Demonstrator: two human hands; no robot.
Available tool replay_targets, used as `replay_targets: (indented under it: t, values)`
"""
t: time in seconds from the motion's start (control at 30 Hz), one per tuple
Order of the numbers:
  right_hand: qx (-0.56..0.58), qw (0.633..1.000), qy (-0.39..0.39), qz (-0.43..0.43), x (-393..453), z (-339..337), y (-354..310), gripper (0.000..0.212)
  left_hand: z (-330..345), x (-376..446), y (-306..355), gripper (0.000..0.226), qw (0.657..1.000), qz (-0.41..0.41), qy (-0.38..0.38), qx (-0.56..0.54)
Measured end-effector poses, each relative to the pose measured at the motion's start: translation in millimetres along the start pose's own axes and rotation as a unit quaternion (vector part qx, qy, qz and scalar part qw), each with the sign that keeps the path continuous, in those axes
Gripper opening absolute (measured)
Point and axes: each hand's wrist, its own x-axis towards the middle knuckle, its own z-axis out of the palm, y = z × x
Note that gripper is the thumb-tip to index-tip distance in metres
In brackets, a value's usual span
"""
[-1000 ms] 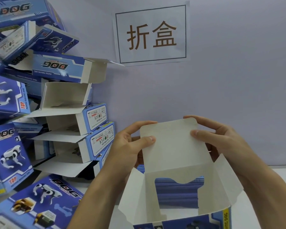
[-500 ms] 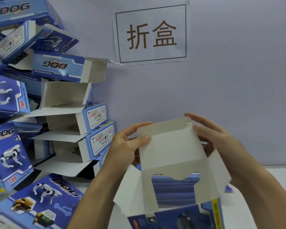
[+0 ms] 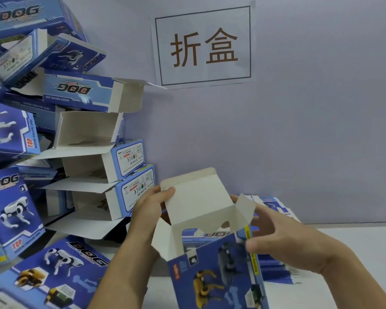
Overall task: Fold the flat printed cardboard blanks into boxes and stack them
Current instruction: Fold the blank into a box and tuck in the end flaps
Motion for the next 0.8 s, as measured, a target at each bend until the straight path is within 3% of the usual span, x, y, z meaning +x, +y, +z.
replay_targets:
  t: [0.1, 0.17, 0.23, 0.4, 0.57, 0.67, 0.8]
  values:
    - [-0.027, 0.996, 0.081, -0.017, 4, 1, 6, 0.051, 4, -6, -1, 0.018, 0.995, -0.023, -0.053, -0.084]
    - [-0.013, 0.99, 0.137, -0.022, 6, -2, 11, 0.068, 6, -7, -4, 0.035, 0.991, -0.002, -0.069, -0.115]
    - [0.028, 0.979, 0.198, -0.037, 9, -6, 16, 0.081, 8, -8, -7, 0.05, 0.991, 0.027, -0.098, -0.084]
    - [0.124, 0.94, 0.299, -0.104, 29, 11, 17, 0.067, 28, -22, -26, 0.065, 0.977, 0.061, -0.202, 0.044]
    - [0.118, 0.935, 0.317, -0.11, 46, 42, 16, 0.056, 38, -17, -36, 0.067, 0.972, 0.201, -0.09, 0.077]
    - [0.128, 0.936, 0.307, -0.119, 45, 50, 12, 0.044, 36, -12, -38, 0.068, 0.973, 0.212, -0.05, 0.081]
    - [0.034, 0.955, 0.262, -0.133, 45, 56, 0, 0.03, 31, -9, -44, 0.061, 0.97, 0.218, 0.016, 0.104]
